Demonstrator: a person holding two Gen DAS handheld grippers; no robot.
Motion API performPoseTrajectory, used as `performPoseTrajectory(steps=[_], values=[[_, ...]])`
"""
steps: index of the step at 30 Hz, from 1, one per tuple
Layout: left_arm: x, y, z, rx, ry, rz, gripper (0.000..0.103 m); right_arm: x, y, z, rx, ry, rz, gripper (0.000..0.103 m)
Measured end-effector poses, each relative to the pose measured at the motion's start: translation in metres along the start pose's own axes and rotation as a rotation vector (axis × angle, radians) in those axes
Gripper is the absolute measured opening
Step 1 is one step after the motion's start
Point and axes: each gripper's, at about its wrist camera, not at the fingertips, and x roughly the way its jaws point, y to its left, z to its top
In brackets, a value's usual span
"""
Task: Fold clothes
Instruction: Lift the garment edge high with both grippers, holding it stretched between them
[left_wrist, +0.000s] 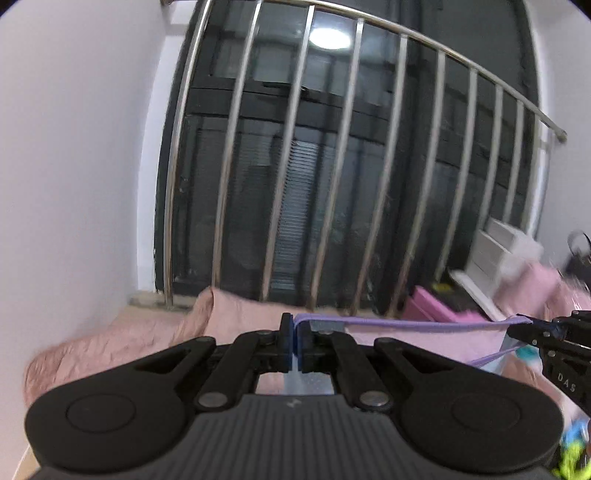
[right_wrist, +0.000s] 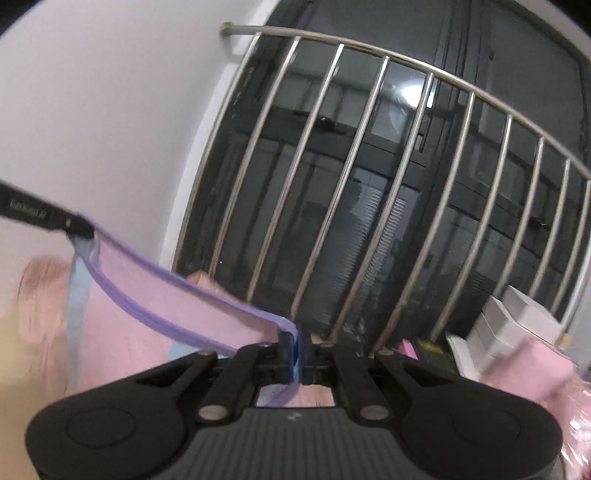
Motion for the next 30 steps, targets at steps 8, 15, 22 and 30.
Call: performPoseTrajectory(steps=[8, 15, 22, 30], values=[[0.124, 0.015, 0.104, -0.003, 0.002, 0.107, 0.002, 0.152, -0.029, 0.085, -0.131, -0.022, -0.076, 0.001], [0.159, 0.010, 0.207, -0.012, -0.102, 0.150, 0.002, 0.207, -0.055, 0.177, -0.179, -0.178, -0.207, 0.001], [0.086, 0.003, 0.251, 0.060, -0.271, 0.096, 0.002, 0.137, -0.069, 0.231, -0.174, -0.395, -0.247, 0.001], [0.035, 0.019, 0.093, 0.085, -0.102, 0.062, 0.005, 0.073, -0.027, 0.126, -0.203, -0.170, -0.051, 0.002]])
